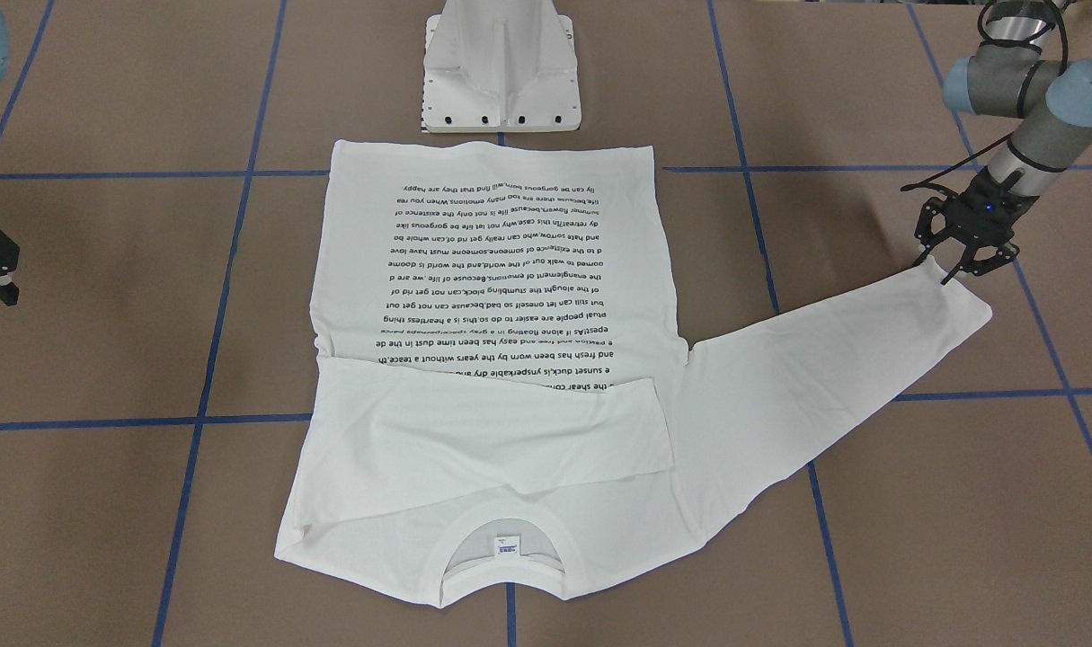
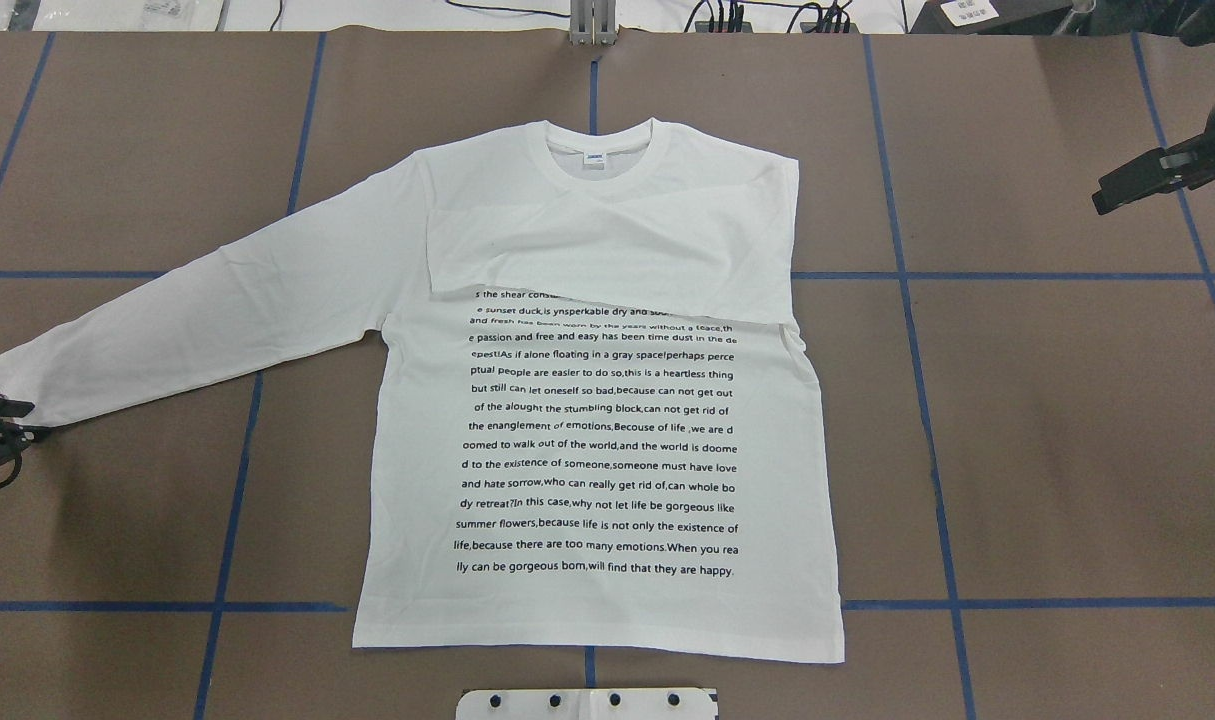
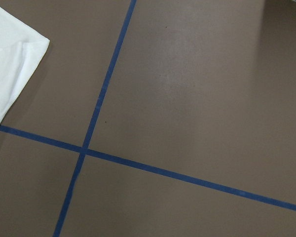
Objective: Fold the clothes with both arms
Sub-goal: 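Move the left gripper to the other sleeve cuff and grasp it, then lift the cuff with the left gripper and fold the sleeve across the body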
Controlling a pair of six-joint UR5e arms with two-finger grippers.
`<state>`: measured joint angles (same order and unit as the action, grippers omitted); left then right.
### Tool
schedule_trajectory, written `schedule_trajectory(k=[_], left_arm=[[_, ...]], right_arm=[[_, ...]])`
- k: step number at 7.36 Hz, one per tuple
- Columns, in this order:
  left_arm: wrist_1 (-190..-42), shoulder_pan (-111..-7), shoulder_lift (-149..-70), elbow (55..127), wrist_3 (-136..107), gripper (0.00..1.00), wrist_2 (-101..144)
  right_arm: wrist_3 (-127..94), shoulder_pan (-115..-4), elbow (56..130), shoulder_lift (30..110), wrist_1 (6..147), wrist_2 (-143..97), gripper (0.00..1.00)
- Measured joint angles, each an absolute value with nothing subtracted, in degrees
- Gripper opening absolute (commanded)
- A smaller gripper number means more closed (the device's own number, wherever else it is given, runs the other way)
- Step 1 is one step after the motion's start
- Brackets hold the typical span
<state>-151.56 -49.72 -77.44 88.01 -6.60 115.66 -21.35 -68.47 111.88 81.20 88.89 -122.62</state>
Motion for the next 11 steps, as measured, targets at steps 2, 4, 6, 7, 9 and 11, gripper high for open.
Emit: schedule_trajectory(k=[2,4,6,7,9,11], left_arm=[[-151.61,-49.84,-77.44,88.6,-6.91,0.0,115.74],[-151.58,-50.46,-77.53,91.28,-7.04,0.0,115.97],[-151.5,-53.89,-80.01,94.11,-8.4,0.0,116.01],[-151.27,-55.25,-83.11,94.64,-11.94,0.0,116.24],[-149.09,-55.8,-91.47,95.28,-23.2,0.0,117.55],[-138.17,-55.45,-104.58,95.05,-32.2,0.0,117.88]], right_arm=[[-21.51,-68.47,111.89,80.99,88.86,-122.68,1.0],[-21.68,-68.46,111.93,80.8,88.87,-122.69,1.0],[-21.85,-68.47,111.96,80.63,88.93,-122.64,1.0],[-21.92,-68.47,111.97,80.56,88.94,-122.62,1.0],[-21.97,-68.47,111.93,80.53,88.91,-122.61,1.0],[-21.97,-68.47,111.89,80.58,88.94,-122.63,1.0]])
